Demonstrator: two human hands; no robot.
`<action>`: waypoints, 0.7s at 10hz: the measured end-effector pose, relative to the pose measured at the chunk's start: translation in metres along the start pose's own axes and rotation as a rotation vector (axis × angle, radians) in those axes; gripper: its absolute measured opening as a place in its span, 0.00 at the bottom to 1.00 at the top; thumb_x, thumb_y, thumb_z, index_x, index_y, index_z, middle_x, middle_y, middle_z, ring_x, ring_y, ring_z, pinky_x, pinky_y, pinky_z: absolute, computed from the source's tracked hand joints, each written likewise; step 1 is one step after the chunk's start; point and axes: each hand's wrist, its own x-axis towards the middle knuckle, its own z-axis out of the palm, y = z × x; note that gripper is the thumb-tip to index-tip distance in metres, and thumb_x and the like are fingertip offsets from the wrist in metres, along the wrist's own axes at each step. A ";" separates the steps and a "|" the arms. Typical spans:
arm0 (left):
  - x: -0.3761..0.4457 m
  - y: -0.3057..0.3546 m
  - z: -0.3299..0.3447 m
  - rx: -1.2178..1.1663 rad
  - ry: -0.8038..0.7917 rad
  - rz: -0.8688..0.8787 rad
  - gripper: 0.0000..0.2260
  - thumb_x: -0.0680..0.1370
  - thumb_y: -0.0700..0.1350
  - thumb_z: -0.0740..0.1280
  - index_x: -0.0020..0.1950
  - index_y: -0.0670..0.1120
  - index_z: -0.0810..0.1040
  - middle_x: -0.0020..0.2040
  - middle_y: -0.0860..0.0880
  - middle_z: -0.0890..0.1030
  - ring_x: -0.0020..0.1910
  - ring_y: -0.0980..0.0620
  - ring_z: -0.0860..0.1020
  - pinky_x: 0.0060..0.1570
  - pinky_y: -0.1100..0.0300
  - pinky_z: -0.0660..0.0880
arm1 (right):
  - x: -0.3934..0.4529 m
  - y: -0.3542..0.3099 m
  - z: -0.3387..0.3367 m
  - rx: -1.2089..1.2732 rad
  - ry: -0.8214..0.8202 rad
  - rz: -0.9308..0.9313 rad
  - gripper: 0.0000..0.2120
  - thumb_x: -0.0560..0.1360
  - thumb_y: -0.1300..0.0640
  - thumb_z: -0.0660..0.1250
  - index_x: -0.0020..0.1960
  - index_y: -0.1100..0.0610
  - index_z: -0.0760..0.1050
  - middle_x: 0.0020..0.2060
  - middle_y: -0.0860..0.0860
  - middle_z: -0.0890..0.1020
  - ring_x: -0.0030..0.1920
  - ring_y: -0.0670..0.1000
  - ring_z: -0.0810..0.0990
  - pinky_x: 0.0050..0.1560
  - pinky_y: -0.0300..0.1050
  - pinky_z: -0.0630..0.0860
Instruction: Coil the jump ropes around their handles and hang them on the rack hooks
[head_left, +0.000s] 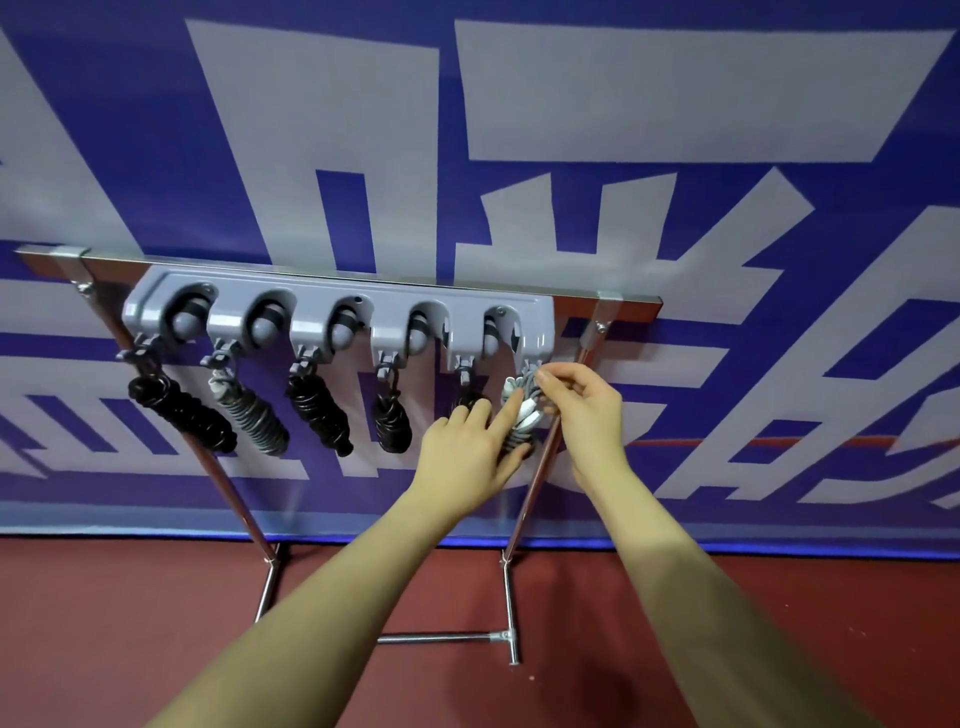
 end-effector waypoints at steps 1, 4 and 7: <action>-0.003 0.005 0.007 0.002 -0.015 -0.030 0.26 0.75 0.57 0.58 0.66 0.45 0.78 0.35 0.47 0.74 0.27 0.47 0.74 0.23 0.60 0.67 | 0.001 0.002 -0.002 0.047 0.004 -0.015 0.05 0.76 0.65 0.68 0.46 0.56 0.79 0.38 0.51 0.82 0.37 0.46 0.79 0.41 0.38 0.76; -0.015 0.016 0.029 0.007 -0.033 -0.129 0.27 0.75 0.58 0.58 0.69 0.45 0.67 0.35 0.46 0.74 0.28 0.48 0.73 0.23 0.59 0.68 | 0.006 0.029 -0.009 -0.478 -0.007 -0.489 0.06 0.73 0.62 0.72 0.50 0.60 0.83 0.43 0.45 0.77 0.46 0.47 0.75 0.46 0.32 0.70; -0.016 0.010 -0.007 -0.072 -0.133 -0.110 0.25 0.75 0.54 0.56 0.64 0.41 0.78 0.39 0.45 0.77 0.31 0.44 0.76 0.25 0.59 0.69 | 0.003 0.005 -0.018 -0.773 -0.132 -0.415 0.09 0.76 0.56 0.69 0.55 0.55 0.81 0.48 0.49 0.80 0.50 0.49 0.73 0.51 0.46 0.73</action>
